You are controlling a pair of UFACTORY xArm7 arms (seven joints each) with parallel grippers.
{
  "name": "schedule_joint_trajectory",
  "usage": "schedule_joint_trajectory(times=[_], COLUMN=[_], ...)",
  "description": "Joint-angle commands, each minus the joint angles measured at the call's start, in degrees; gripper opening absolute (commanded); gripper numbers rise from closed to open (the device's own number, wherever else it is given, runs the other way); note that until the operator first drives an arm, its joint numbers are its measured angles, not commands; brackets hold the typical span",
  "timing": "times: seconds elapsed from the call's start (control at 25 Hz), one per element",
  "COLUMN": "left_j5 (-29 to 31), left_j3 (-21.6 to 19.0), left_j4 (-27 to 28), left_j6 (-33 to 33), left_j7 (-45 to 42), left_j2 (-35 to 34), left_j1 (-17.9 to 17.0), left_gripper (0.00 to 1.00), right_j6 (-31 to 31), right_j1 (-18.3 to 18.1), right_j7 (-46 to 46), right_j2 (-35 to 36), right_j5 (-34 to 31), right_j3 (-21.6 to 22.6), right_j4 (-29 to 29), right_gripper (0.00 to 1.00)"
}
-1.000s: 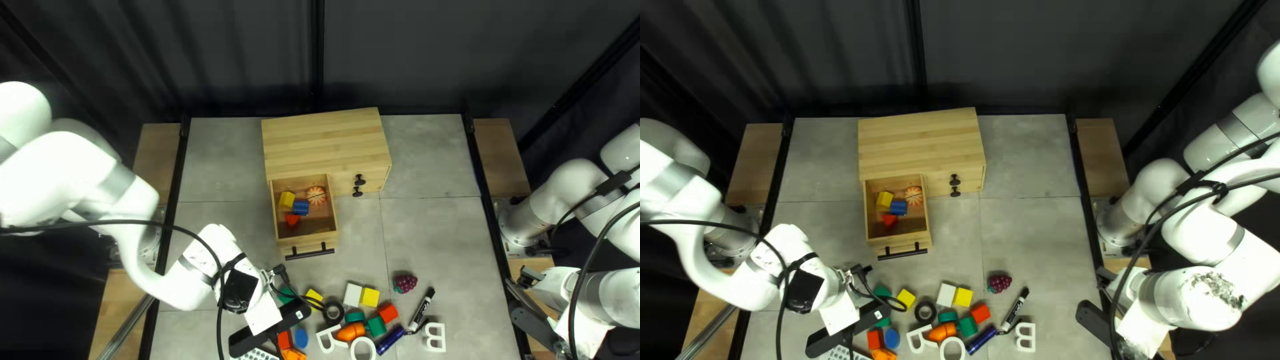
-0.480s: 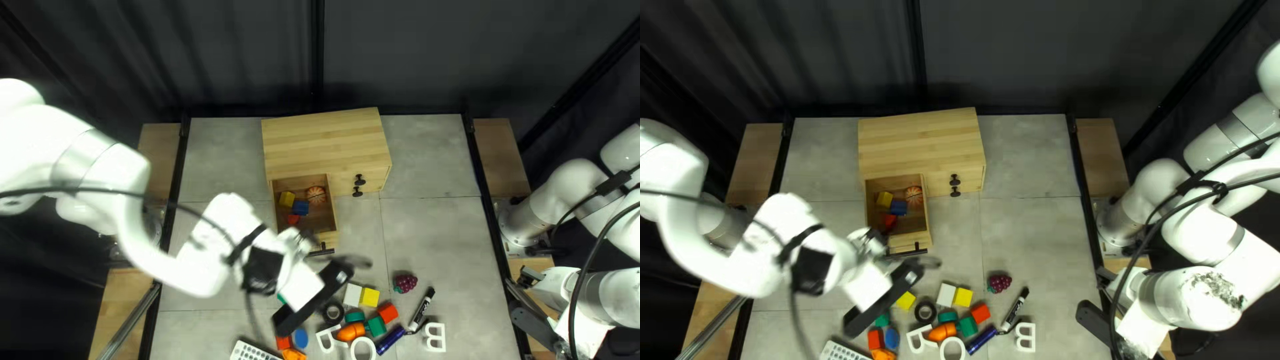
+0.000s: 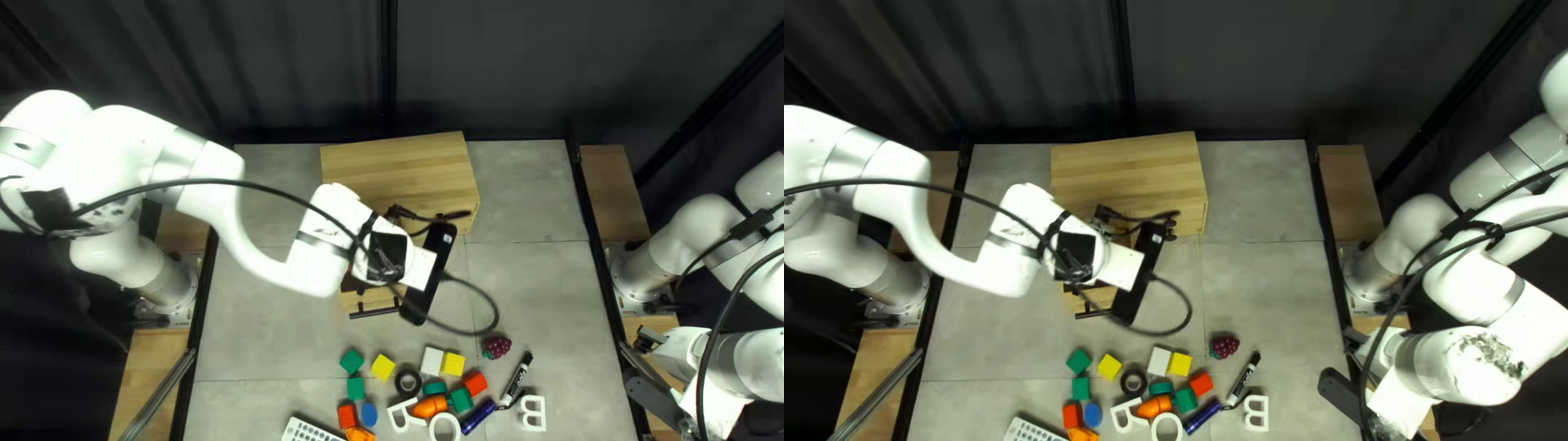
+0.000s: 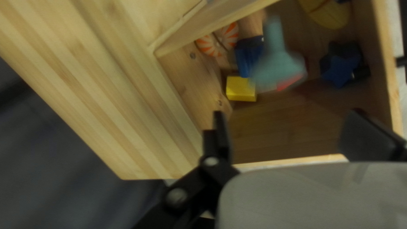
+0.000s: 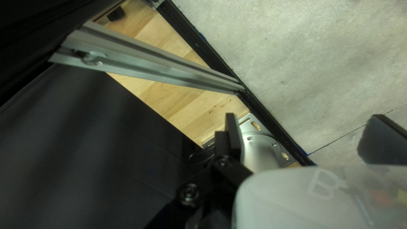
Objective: Open drawers and place objects into drawer and close
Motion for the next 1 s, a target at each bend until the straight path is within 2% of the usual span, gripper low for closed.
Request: schedule_joint_trajectory(times=[0.04,0.24,0.36,0.52,0.8,0.88,1.0], left_j5=[-2.55,-2.81,-2.47,-2.50,-7.11,-7.84,-6.74], left_j3=[-3.31,-8.72,-10.49,-13.33,-16.93,-17.41,-17.60], left_j4=[-0.98,3.24,3.57,0.96,-5.17,-5.62,-4.53], left_j6=[0.41,1.46,-0.18,-4.39,-8.63,-9.62,-13.05], left_j7=[-2.38,3.65,8.21,14.19,17.97,18.26,16.57], left_j2=[-3.15,2.30,5.60,7.50,1.46,1.58,5.55], left_j1=[-3.28,-8.75,-10.30,-12.05,-13.34,-13.63,-14.69], left_gripper=[1.00,1.00,1.00,1.00,1.00,1.00,1.00], right_j6=[0.00,0.00,0.00,0.00,0.00,0.00,0.00], right_j1=[0.00,0.00,0.00,0.00,0.00,0.00,0.00], right_j7=[0.00,0.00,0.00,0.00,0.00,0.00,0.00], right_j2=[0.00,0.00,0.00,0.00,0.00,0.00,0.00], right_j5=[0.00,0.00,0.00,0.00,0.00,0.00,0.00], right_j3=[0.00,0.00,0.00,0.00,0.00,0.00,0.00], right_j4=[0.00,0.00,0.00,0.00,0.00,0.00,0.00], right_gripper=[1.00,1.00,1.00,1.00,1.00,1.00,1.00])
